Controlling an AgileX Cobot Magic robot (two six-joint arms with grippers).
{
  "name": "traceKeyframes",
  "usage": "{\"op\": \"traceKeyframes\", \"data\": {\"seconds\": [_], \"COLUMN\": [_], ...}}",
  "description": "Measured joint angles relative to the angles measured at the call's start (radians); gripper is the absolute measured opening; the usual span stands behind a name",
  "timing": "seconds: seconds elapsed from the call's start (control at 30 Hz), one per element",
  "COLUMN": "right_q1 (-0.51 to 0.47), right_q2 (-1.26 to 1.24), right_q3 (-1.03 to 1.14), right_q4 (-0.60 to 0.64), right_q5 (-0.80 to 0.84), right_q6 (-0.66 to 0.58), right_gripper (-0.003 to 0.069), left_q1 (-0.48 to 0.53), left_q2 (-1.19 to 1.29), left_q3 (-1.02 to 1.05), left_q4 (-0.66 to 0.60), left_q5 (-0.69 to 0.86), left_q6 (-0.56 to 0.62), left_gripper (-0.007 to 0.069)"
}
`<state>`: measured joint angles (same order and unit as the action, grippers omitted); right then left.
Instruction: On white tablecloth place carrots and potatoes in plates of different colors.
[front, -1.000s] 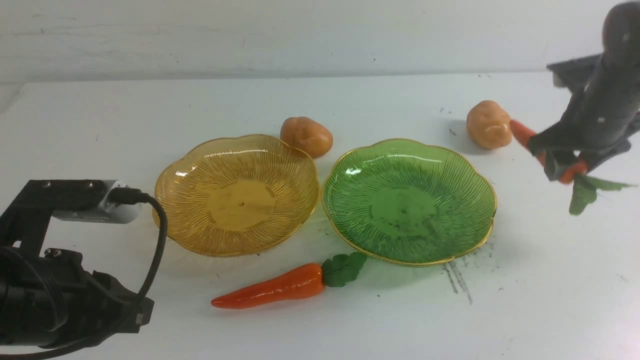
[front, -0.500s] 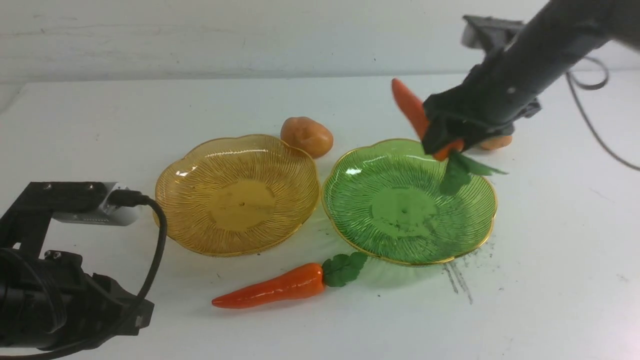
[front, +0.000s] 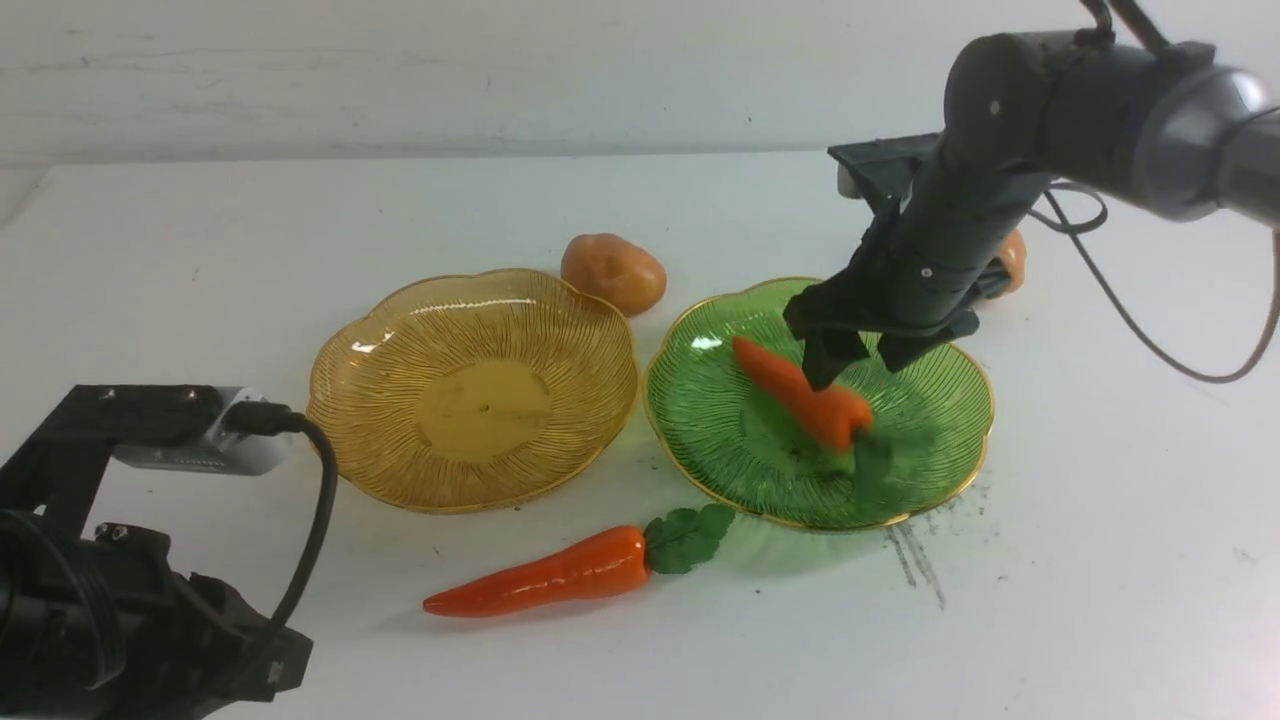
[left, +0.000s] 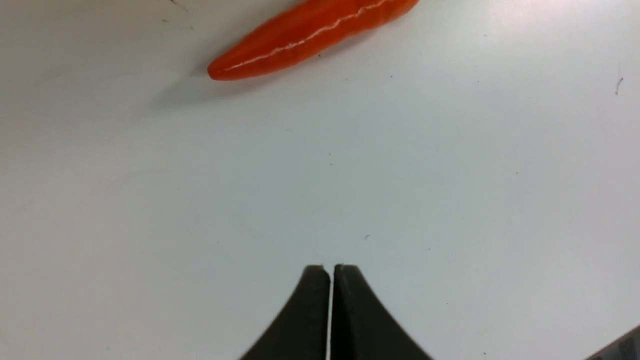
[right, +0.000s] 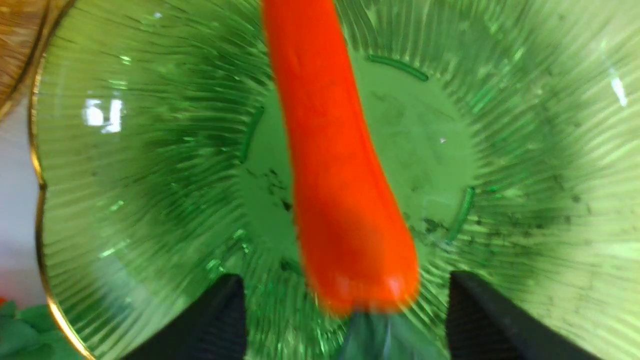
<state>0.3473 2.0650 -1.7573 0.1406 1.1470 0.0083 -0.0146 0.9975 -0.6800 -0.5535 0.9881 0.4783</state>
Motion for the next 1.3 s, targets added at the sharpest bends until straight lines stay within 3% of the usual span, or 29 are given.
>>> {"op": "traceKeyframes", "data": {"seconds": [0.13,0.3,0.4,0.43,0.47,0.5,0.57,0.6,0.7,0.8,0.9,1.07,1.2,1.27,1.3], "right_q1": [0.001,0.001,0.001,0.001,0.001,0.001,-0.002,-0.009,-0.056,-0.113,-0.154,-0.221,-0.248,-0.254,-0.254], "right_q2": [-0.007,-0.063,-0.164,-0.17,-0.213,-0.219,-0.291,-0.306,-0.331,-0.317,-0.288,-0.167,-0.02,0.053,0.064], "right_q3": [-0.055,-0.1,-0.12,-0.121,-0.122,-0.122,-0.127,-0.128,-0.129,-0.129,-0.129,-0.129,-0.129,-0.129,-0.129], "right_q4": [-0.068,-0.107,-0.121,-0.121,-0.141,-0.141,-0.212,-0.228,-0.286,-0.289,-0.267,-0.194,-0.185,-0.199,-0.201], "right_q5": [0.085,0.086,0.092,0.092,0.096,0.096,0.105,0.107,0.108,0.1,0.051,-0.132,-0.328,-0.447,-0.464], "right_q6": [0.011,0.012,0.012,0.012,0.005,0.005,-0.002,-0.002,0.01,0.029,0.032,0.025,0.021,0.029,0.033], "right_gripper": [0.0615,0.0565,0.0406,0.0395,0.0314,0.0301,0.0127,0.0083,0.0006,-0.0008,-0.0003,0.0086,0.0286,0.0422,0.0444], "left_q1": [0.0,0.0,0.0,0.0,0.0,0.0,0.0,0.0,0.0,0.0,0.0,0.0,0.0,0.0,0.0], "left_q2": [0.0,0.0,0.0,0.0,0.0,0.0,0.0,0.0,0.0,0.0,0.0,0.0,0.0,0.0,0.0], "left_q3": [0.0,0.0,0.0,0.0,0.0,0.0,0.0,0.0,0.0,0.0,0.0,0.0,0.0,0.0,0.0], "left_q4": [0.0,0.009,0.013,0.013,0.015,0.015,0.021,0.023,0.025,0.027,0.027,0.028,0.031,0.031,0.031], "left_q5": [0.006,0.031,0.055,0.056,0.063,0.063,0.076,0.076,0.078,0.079,0.081,0.087,0.116,0.132,0.133], "left_q6": [0.0,0.0,0.0,0.0,0.0,0.0,0.0,0.0,0.0,0.0,0.0,0.0,0.0,0.0,-0.001], "left_gripper": [-0.0003,-0.0003,-0.0003,-0.0003,-0.0003,-0.0003,-0.0003,-0.0003,-0.0003,-0.0003,-0.0003,-0.0003,-0.0003,-0.0003,-0.0003]}}
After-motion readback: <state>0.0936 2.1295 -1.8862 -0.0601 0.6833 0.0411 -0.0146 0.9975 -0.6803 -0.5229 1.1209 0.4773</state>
